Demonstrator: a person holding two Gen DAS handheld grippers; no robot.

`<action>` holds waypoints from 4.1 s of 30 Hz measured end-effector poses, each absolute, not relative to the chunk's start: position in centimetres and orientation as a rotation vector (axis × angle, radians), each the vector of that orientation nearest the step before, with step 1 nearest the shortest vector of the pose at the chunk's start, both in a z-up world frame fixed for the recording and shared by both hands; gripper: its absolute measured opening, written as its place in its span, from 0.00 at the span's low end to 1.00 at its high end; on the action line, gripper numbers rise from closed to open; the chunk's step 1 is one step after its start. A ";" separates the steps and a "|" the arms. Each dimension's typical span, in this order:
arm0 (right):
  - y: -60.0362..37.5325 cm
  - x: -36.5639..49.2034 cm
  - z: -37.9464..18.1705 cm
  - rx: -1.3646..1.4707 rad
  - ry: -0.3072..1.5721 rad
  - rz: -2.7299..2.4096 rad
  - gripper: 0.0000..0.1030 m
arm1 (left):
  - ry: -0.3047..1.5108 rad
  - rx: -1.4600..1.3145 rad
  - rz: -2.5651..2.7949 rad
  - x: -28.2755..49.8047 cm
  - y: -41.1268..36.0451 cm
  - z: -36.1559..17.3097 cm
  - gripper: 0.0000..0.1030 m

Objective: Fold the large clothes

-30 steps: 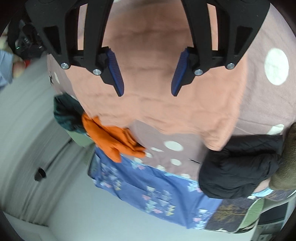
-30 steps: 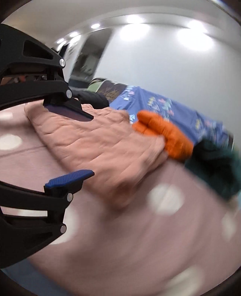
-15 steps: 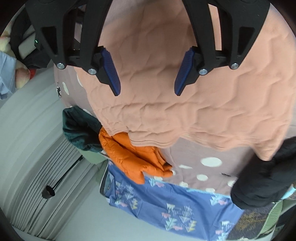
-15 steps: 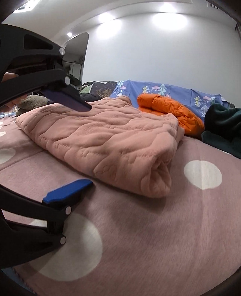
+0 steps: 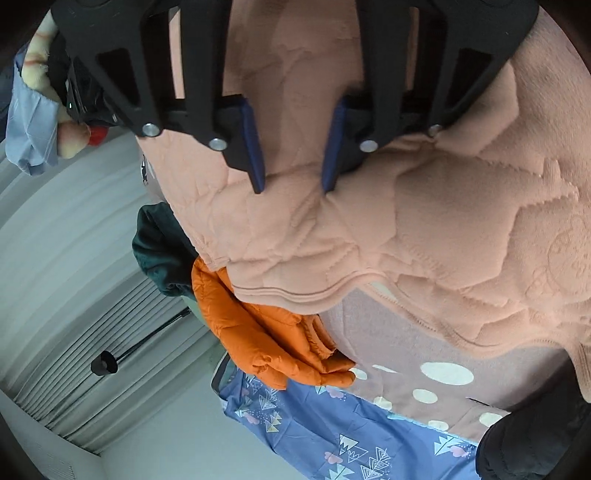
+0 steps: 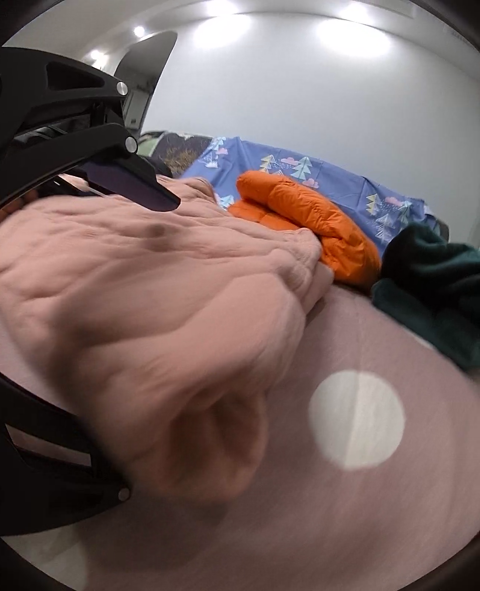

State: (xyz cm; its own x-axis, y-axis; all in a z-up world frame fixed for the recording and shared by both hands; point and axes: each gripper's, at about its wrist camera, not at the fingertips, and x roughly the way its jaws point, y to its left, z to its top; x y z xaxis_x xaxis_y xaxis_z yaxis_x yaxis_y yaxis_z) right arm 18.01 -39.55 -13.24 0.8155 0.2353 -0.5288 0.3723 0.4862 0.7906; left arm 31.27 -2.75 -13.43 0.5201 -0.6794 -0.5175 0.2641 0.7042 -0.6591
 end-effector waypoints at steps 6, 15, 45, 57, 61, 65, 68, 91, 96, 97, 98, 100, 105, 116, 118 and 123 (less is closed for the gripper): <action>-39.3 18.1 -12.0 0.964 0.577 -0.098 0.39 | 0.855 -0.554 -0.614 31.2 -2.8 -13.0 0.31; -33.2 17.5 -4.5 0.536 0.470 -0.034 0.30 | 0.864 -0.701 -0.802 30.9 -1.2 -11.6 0.66; -10.7 16.5 -2.9 -0.266 0.433 0.286 0.30 | 0.539 -0.781 -0.748 22.2 17.0 0.6 0.84; -4.1 15.0 -7.0 -0.406 0.493 0.419 0.31 | 0.583 -0.728 -0.734 22.5 17.9 0.9 0.84; -2.9 13.7 -7.8 -0.462 0.485 0.447 0.33 | 0.646 -0.673 -0.754 23.9 15.9 0.9 0.85; -2.6 12.7 -8.5 -0.507 0.468 0.504 0.50 | 0.769 -0.472 -0.721 26.6 12.0 1.7 0.85; -2.9 12.5 -8.0 -0.459 0.494 0.565 0.57 | 0.846 -0.384 -0.693 29.1 9.4 1.4 0.84; -17.0 28.5 -3.0 0.335 0.763 0.452 0.11 | 0.839 -0.084 -0.398 29.2 6.4 -2.8 0.59; -15.3 26.8 -3.0 0.262 0.728 0.413 0.11 | 0.834 -0.185 -0.321 30.0 6.6 -0.3 0.61; -15.2 26.7 -3.2 0.249 0.727 0.410 0.11 | 0.814 -0.199 -0.313 30.1 6.6 0.2 0.61; -15.1 26.8 -3.3 0.245 0.727 0.410 0.11 | 0.791 -0.210 -0.299 30.2 6.5 0.6 0.61; -15.5 26.5 -3.6 0.262 0.725 0.421 0.11 | 0.761 -0.192 -0.268 30.5 6.0 0.4 0.61; -16.3 27.0 -3.1 0.317 0.729 0.460 0.09 | 0.733 -0.096 -0.156 30.8 5.5 -5.5 0.49; -14.1 29.6 -4.0 0.262 0.741 0.334 0.08 | 0.633 -0.141 -0.154 29.6 6.7 -6.9 0.49; -14.0 29.5 -4.7 0.244 0.732 0.321 0.08 | 0.639 -0.161 -0.166 29.8 6.9 -7.4 0.49; -15.0 29.9 -5.8 0.303 0.748 0.338 0.06 | 0.652 -0.157 -0.171 30.3 6.6 -8.0 0.49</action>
State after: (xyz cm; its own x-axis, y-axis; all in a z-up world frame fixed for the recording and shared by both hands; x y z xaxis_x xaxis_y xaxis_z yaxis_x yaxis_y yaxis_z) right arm 29.91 -15.02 -5.82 0.6842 0.4026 -0.6081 -0.1900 0.9034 0.3844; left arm 30.32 6.59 -7.97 0.7816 -0.2065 -0.5885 0.1085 0.9742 -0.1978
